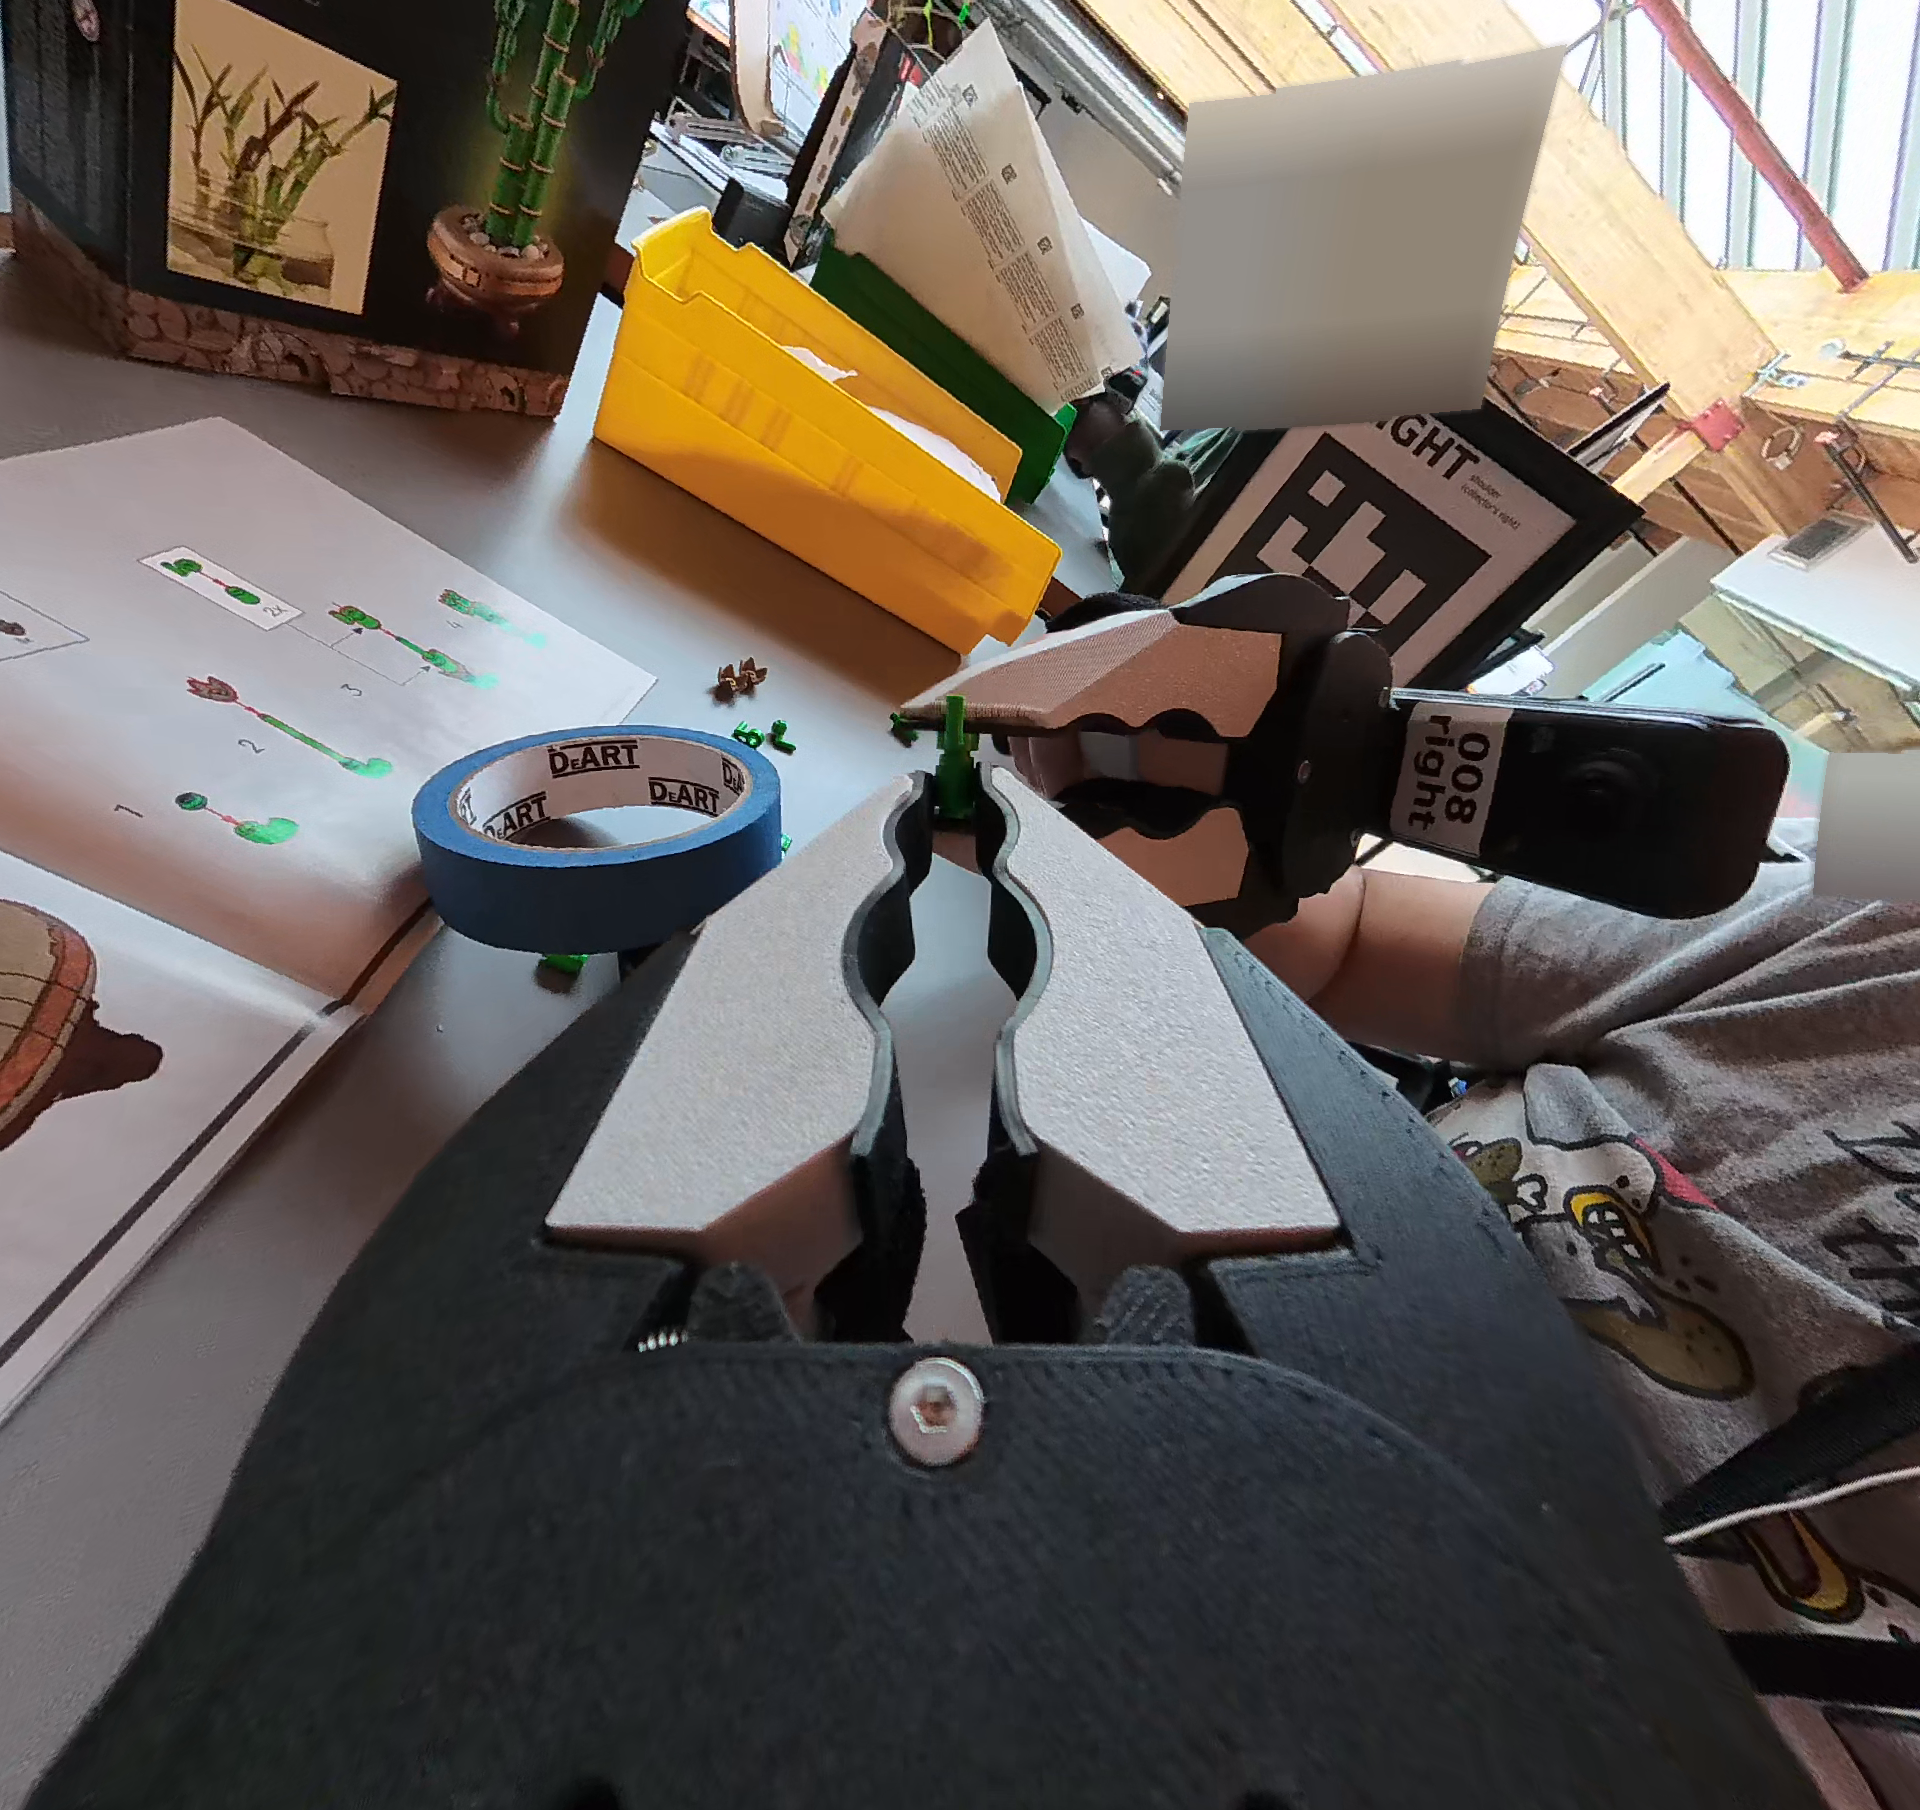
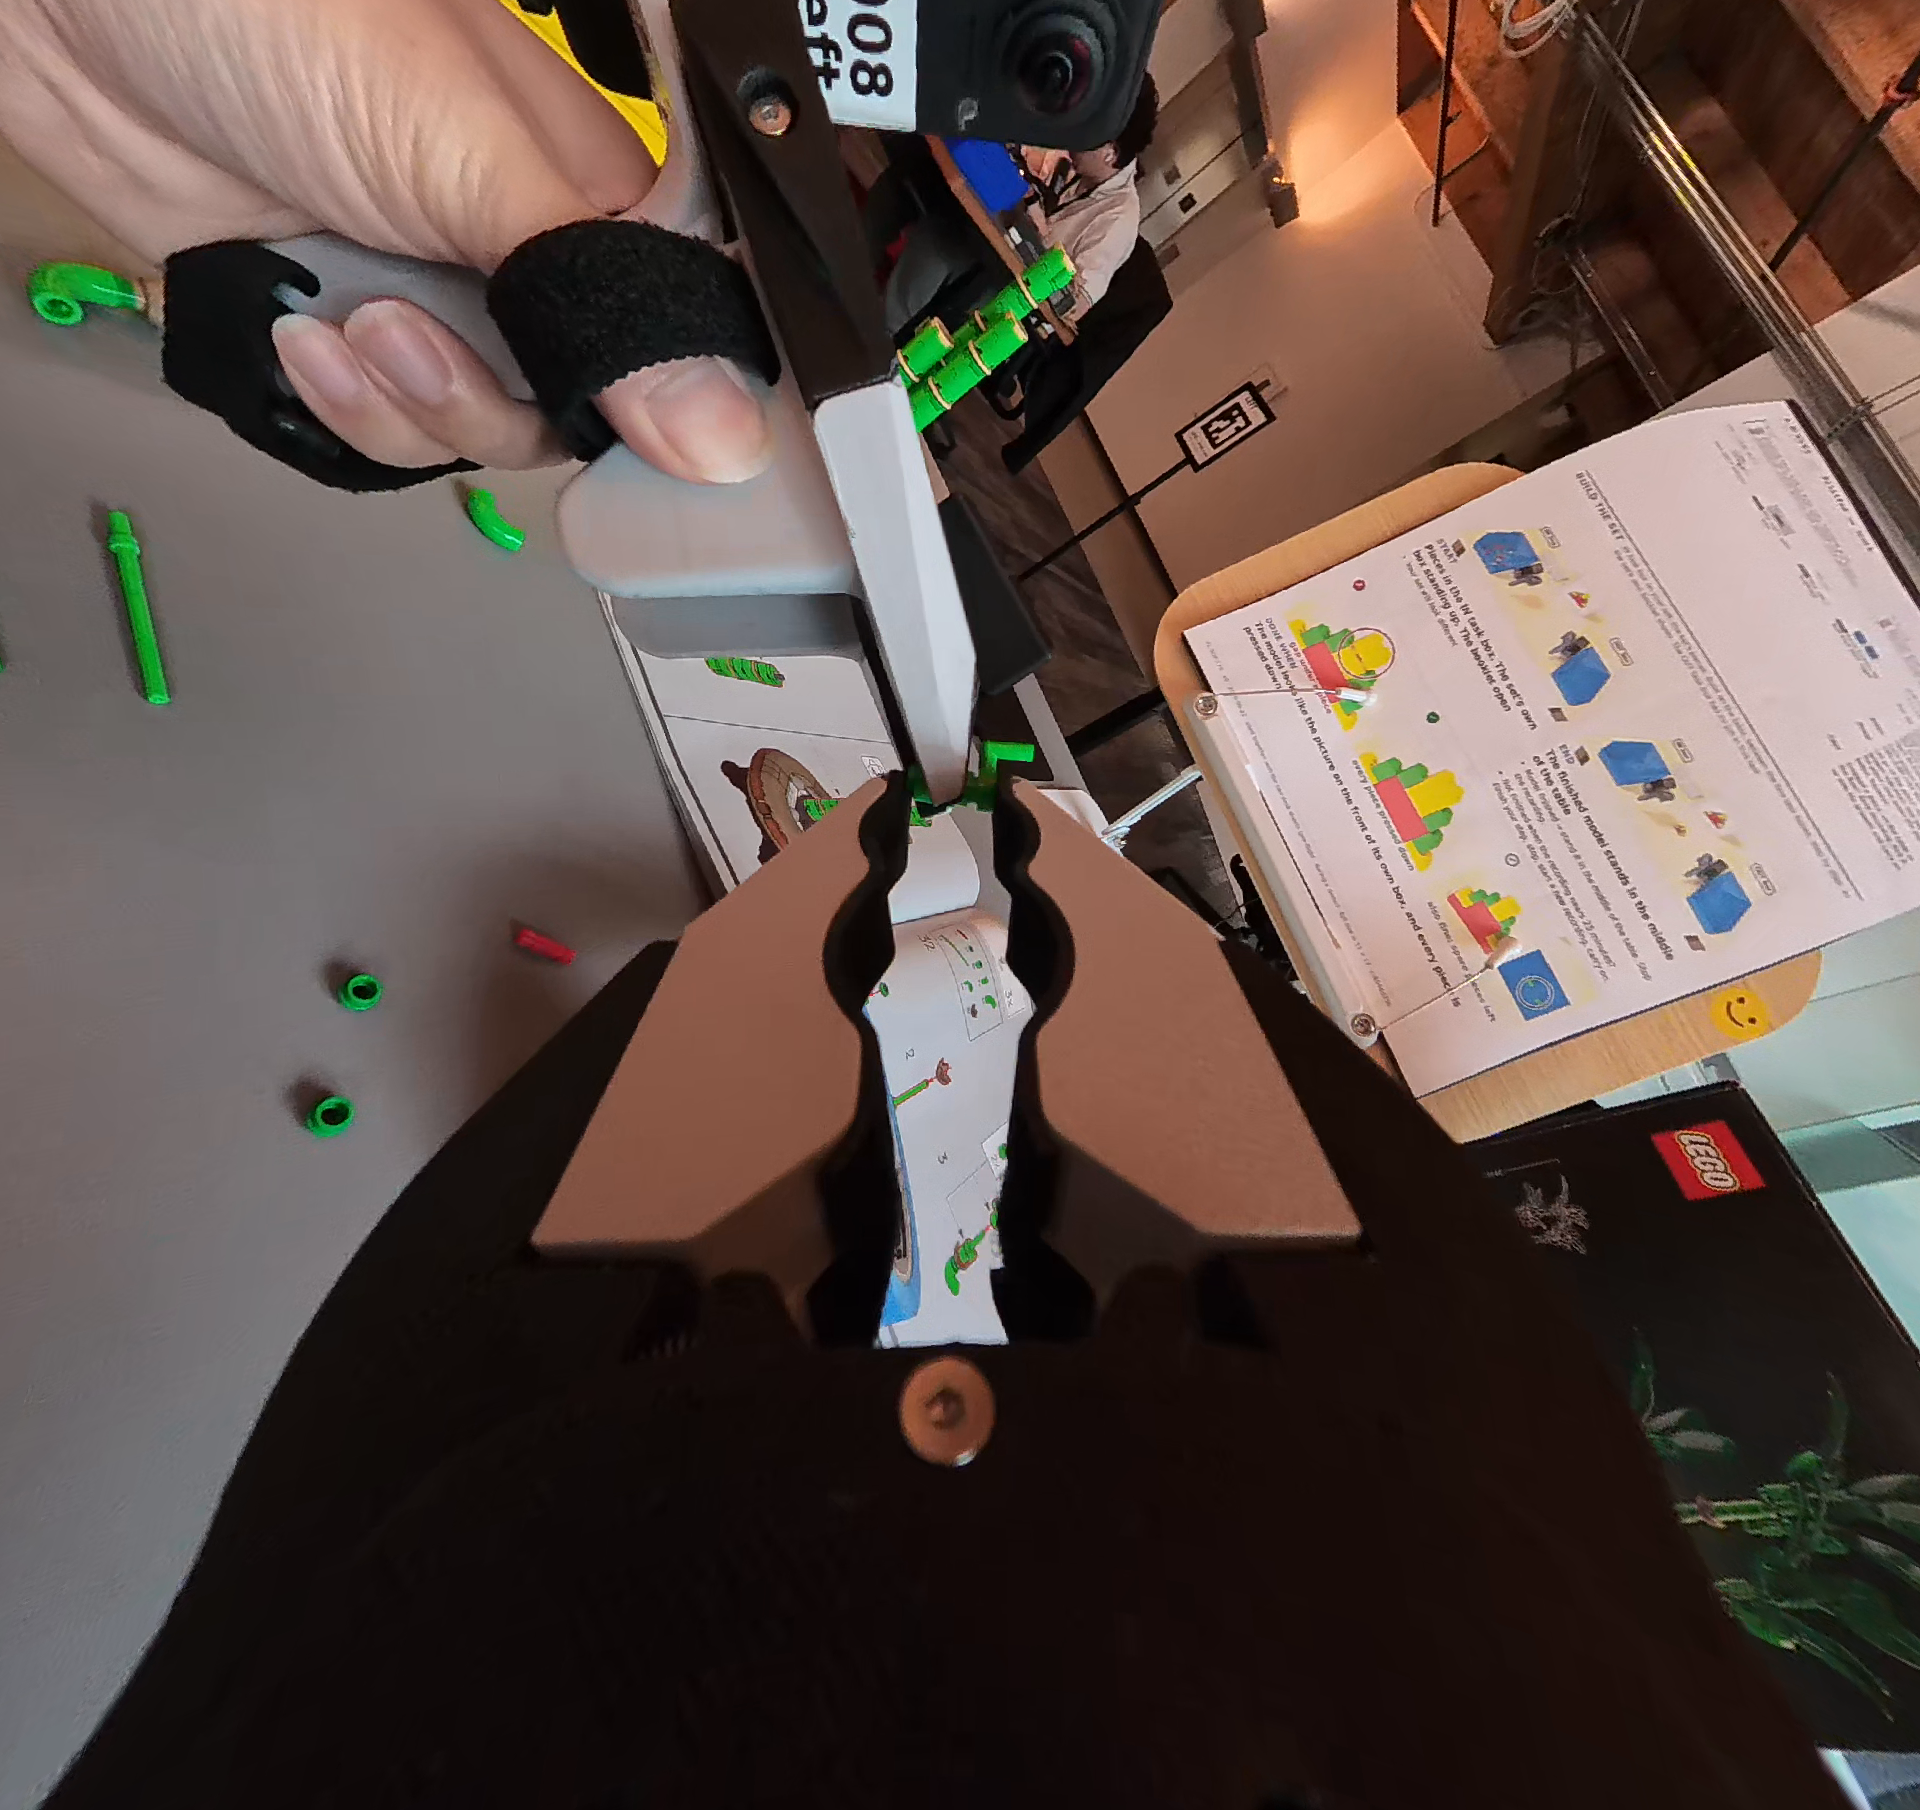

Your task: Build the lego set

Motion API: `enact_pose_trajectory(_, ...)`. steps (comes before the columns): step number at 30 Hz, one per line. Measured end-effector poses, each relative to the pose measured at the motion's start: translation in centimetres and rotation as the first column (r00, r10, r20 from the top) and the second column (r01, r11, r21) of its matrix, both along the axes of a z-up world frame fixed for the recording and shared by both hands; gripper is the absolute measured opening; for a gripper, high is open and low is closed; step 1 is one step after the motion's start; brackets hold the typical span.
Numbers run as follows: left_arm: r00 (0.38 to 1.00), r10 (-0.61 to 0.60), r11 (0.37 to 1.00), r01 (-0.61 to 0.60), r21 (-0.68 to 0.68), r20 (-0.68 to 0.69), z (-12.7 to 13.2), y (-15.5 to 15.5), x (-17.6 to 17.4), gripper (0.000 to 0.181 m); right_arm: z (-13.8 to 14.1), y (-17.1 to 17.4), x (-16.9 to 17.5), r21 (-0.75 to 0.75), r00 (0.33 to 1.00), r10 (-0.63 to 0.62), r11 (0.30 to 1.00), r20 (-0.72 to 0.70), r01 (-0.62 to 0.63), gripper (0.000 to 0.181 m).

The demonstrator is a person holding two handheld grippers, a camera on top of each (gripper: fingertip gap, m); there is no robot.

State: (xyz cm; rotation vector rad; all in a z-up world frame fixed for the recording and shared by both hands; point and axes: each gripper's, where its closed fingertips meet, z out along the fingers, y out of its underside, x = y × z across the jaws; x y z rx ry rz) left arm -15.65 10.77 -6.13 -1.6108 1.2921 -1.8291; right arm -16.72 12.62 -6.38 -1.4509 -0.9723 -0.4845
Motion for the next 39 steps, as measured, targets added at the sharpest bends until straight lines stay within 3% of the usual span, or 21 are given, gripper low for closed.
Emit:
enact_pose_trajectory(4, 1.000, -0.019, 1.000, 0.019, 0.001, -0.007, -0.1, -0.1, -0.2, 0.005, -0.1, -0.1, 0.0, -0.017, 1.000, 0.008, 1.000, -0.011, -0.008, 0.014)
enact_pose_trajectory(12, 0.995, -0.094, 0.986, 0.098, 0.135, -0.039, -0.8, -1.2, -1.0, 0.006, -0.8, -1.1, -1.0, -0.164, 0.977, 0.136, 0.973, -0.164, -0.163, 0.013)
enact_pose_trajectory(17, 0.996, -0.018, 0.982, 0.034, 0.185, -0.092, -1.2, -0.7, -0.5, 0.005, -1.1, -0.6, -0.5, -0.113, 0.996, 0.081, 0.990, -0.035, -0.084, 0.014)
enact_pose_trajectory(30, 1.000, 0.016, 0.998, -0.018, 0.060, 0.024, 0.9, -0.6, 0.0, 0.005, 1.1, -0.5, 0.2, 0.021, 0.997, 0.022, 1.000, -0.070, -0.021, 0.013)
enact_pose_trajectory(39, 0.999, 0.029, 0.993, -0.027, 0.118, -0.014, 0.2, -0.4, -0.1, 0.005, 0.5, -0.3, 0.0, -0.003, 0.999, 0.035, 0.999, -0.033, -0.036, 0.013)
